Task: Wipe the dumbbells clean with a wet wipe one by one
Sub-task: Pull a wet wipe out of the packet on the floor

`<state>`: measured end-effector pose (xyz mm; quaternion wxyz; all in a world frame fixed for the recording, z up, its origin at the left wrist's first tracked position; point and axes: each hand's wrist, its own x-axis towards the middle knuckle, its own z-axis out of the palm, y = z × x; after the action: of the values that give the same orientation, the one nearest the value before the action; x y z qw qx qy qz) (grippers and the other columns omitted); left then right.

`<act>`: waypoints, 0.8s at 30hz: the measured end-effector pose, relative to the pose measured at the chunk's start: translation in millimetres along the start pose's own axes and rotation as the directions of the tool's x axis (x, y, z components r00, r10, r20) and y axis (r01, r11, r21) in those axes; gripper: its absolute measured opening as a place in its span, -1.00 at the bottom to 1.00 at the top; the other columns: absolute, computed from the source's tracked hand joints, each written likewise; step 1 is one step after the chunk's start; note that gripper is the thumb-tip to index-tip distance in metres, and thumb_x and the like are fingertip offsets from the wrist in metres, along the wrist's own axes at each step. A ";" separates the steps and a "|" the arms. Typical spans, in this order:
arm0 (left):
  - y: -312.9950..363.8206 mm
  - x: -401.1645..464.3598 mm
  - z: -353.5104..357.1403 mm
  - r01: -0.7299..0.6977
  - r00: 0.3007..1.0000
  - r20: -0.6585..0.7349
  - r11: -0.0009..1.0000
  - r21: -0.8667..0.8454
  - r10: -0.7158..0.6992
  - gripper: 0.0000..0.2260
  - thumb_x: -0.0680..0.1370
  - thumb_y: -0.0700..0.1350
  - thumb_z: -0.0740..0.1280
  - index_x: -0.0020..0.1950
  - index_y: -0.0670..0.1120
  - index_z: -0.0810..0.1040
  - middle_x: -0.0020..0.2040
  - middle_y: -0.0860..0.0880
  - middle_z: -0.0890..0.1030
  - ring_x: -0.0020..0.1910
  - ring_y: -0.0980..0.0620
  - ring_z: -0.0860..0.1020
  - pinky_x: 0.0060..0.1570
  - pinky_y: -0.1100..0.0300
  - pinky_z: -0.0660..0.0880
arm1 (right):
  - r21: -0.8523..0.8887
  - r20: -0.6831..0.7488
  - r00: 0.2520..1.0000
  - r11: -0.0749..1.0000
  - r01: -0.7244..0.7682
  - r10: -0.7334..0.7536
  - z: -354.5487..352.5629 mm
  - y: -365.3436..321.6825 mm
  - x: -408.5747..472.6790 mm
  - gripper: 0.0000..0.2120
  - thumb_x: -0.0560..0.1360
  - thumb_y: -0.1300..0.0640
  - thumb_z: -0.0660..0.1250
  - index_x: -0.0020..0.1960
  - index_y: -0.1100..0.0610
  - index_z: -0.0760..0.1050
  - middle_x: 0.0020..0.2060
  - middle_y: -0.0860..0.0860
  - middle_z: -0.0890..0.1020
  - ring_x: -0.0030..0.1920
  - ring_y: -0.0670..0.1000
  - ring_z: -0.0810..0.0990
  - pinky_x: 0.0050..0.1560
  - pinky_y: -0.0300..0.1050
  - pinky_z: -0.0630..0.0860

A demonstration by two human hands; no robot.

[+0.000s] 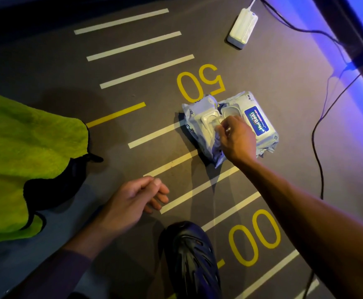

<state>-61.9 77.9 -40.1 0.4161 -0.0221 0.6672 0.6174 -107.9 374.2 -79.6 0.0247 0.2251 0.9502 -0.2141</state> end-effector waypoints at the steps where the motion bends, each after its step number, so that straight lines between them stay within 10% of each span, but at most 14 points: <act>1: -0.8 1.3 -0.2 0.001 1.000 0.002 1.000 0.000 -0.001 -0.61 0.55 0.11 0.20 0.02 -0.15 0.66 -0.11 -0.15 0.70 -0.18 0.03 0.64 -0.18 0.25 0.55 | -0.006 -0.016 1.000 1.000 -0.003 0.003 -2.0 0.5 -0.6 -0.79 0.66 -0.01 0.28 0.07 0.14 0.50 0.09 0.06 0.57 -0.03 -0.01 0.49 -0.10 -0.12 0.43; 12: 5.0 8.0 1.5 -0.032 0.998 0.048 0.997 0.070 0.028 -0.71 0.56 0.16 0.19 -0.04 0.10 0.68 -0.08 -0.07 0.70 -0.13 0.04 0.66 -0.16 0.26 0.57 | 0.206 -0.042 0.992 0.972 -0.110 0.121 -7.9 5.2 -15.0 -0.74 0.68 -0.11 0.10 0.07 0.10 0.30 0.07 0.07 0.57 0.02 0.04 0.57 -0.28 -0.30 0.37; 24: 55.2 57.2 19.1 -0.103 0.991 0.114 0.928 0.359 0.066 -0.77 0.69 0.03 0.26 0.07 -0.01 0.69 -0.05 0.05 0.70 -0.10 0.09 0.63 -0.06 0.07 0.58 | 0.290 -0.060 0.996 0.956 -0.052 0.072 -3.3 -6.8 -11.1 -0.77 0.61 -0.14 0.33 0.03 0.02 0.52 0.05 -0.01 0.59 -0.07 -0.04 0.60 -0.08 -0.04 0.60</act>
<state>-119.2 134.8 -26.8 0.4189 0.1148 0.7487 0.5008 -100.8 365.4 -72.4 -0.0351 0.2634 0.9016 -0.3413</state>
